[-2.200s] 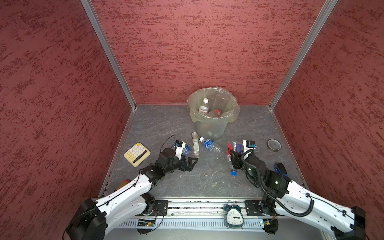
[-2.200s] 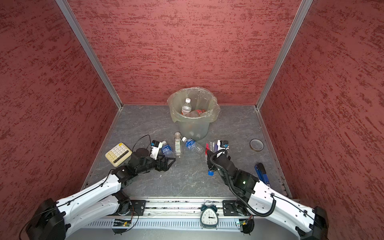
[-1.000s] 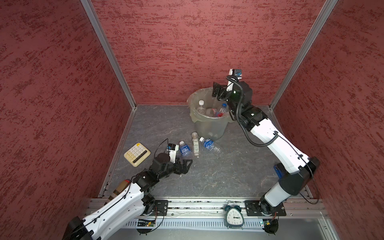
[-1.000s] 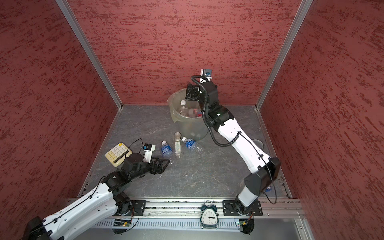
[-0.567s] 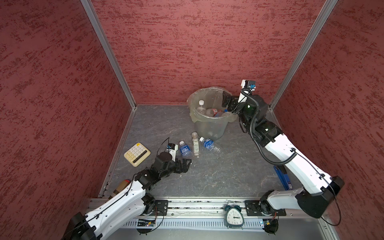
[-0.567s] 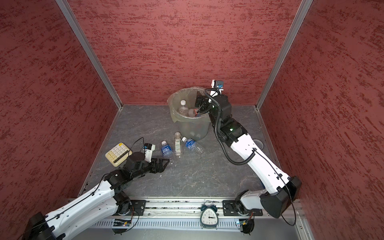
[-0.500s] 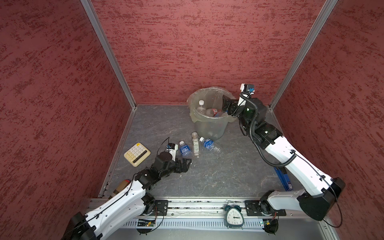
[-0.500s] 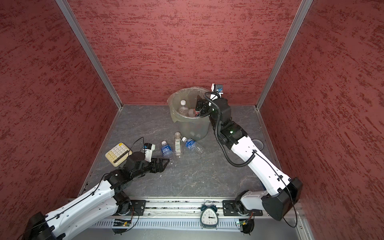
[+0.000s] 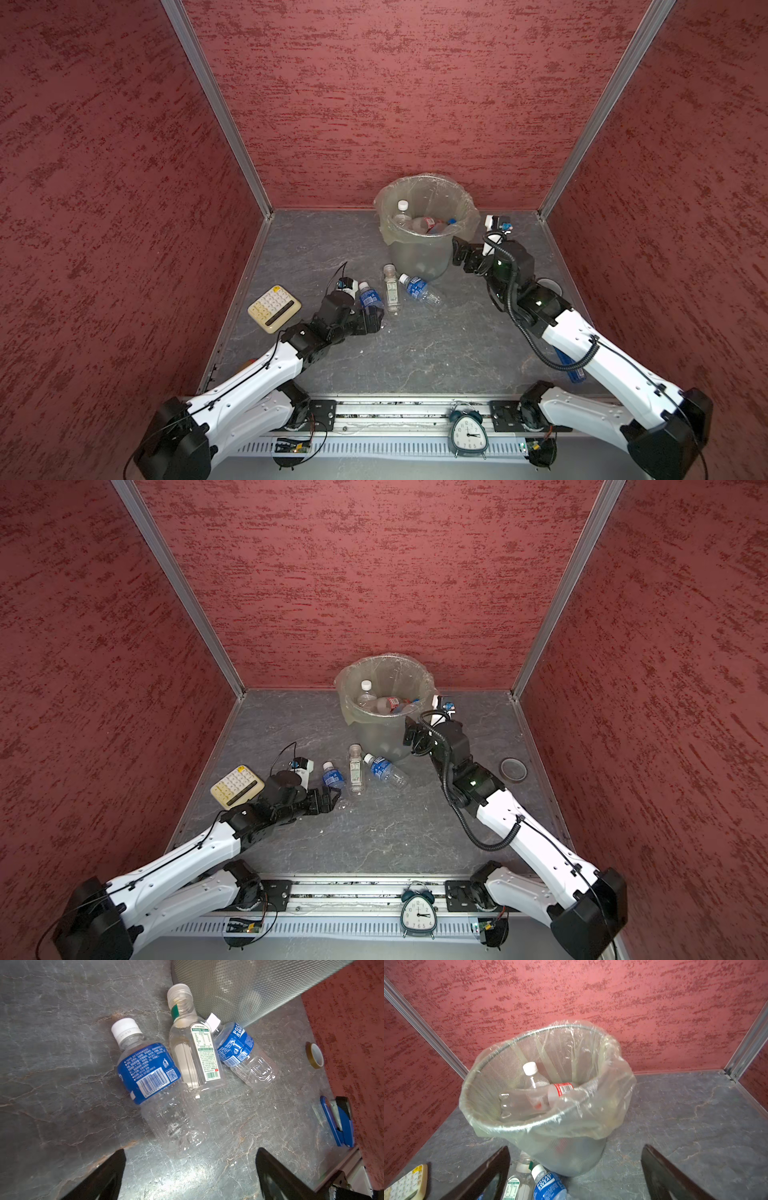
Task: Throw the plastic bottles in the bin
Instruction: 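Withdraw the right gripper while the left gripper lowers to the blue-label bottle, then close the left gripper around the white-cap blue-label bottle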
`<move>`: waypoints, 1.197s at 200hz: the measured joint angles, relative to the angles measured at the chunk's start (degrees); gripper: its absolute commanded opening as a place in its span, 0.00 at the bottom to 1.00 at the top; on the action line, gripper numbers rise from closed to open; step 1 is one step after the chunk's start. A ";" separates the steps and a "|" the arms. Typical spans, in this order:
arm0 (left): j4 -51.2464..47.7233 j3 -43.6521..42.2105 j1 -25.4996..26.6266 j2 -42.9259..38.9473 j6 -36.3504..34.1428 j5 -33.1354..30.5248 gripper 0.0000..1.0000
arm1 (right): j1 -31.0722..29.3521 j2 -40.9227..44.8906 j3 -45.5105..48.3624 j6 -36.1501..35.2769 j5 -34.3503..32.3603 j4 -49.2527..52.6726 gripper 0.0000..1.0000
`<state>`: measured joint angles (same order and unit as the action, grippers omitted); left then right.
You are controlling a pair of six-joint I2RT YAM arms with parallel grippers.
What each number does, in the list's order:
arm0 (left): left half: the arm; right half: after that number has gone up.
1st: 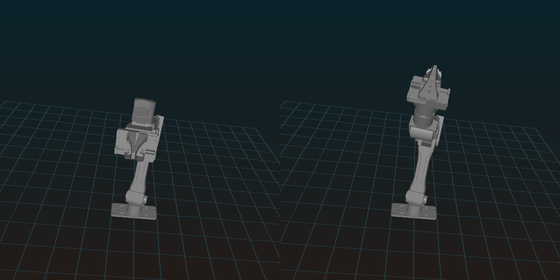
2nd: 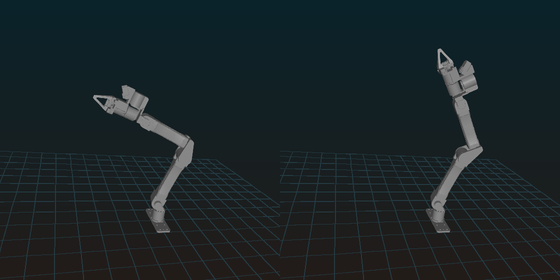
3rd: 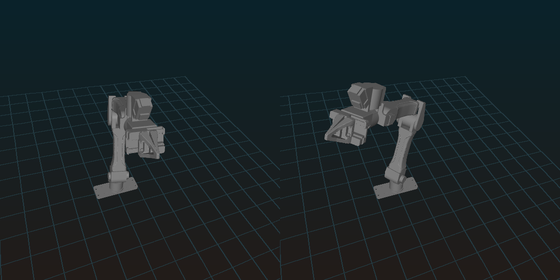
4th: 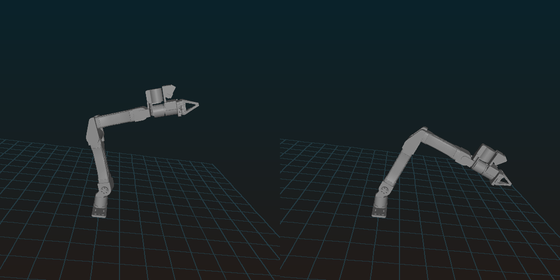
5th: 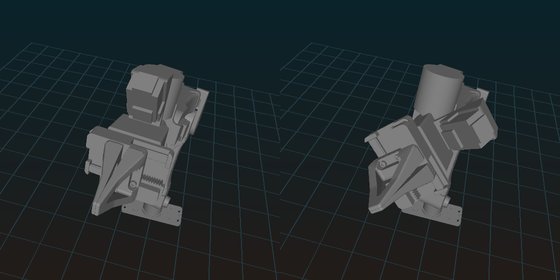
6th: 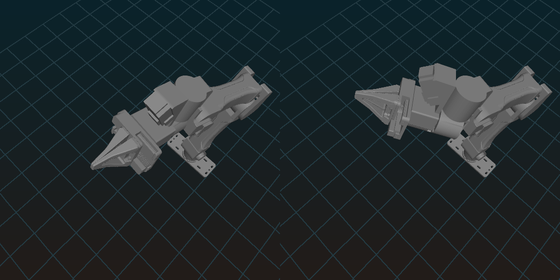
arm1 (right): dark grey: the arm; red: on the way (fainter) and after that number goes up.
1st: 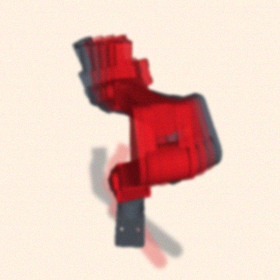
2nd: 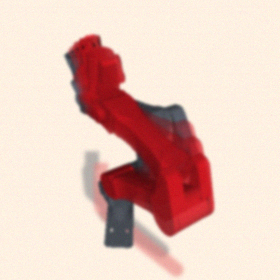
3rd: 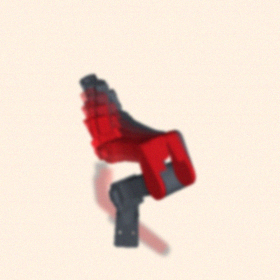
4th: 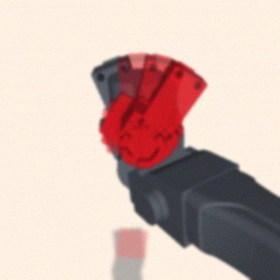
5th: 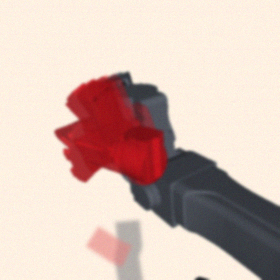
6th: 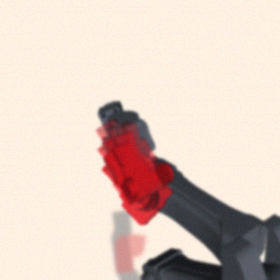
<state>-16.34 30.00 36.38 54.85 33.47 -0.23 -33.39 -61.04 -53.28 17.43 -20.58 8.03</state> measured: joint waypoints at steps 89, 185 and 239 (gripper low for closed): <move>-2.56 7.82 -0.50 12.33 5.55 -4.85 0.91 | 0.00 7.65 18.69 4.31 0.02 -0.44 0.99; -5.97 12.90 -0.48 22.23 12.04 -5.70 0.87 | 0.00 16.26 30.38 7.23 0.04 -1.40 0.99; -7.28 15.17 -0.48 26.91 13.27 -5.88 0.86 | 0.00 18.62 32.48 7.23 0.04 -3.02 0.99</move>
<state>-23.62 45.17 35.90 81.76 46.74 -6.11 -33.39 -42.41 -20.80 24.67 -20.53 5.02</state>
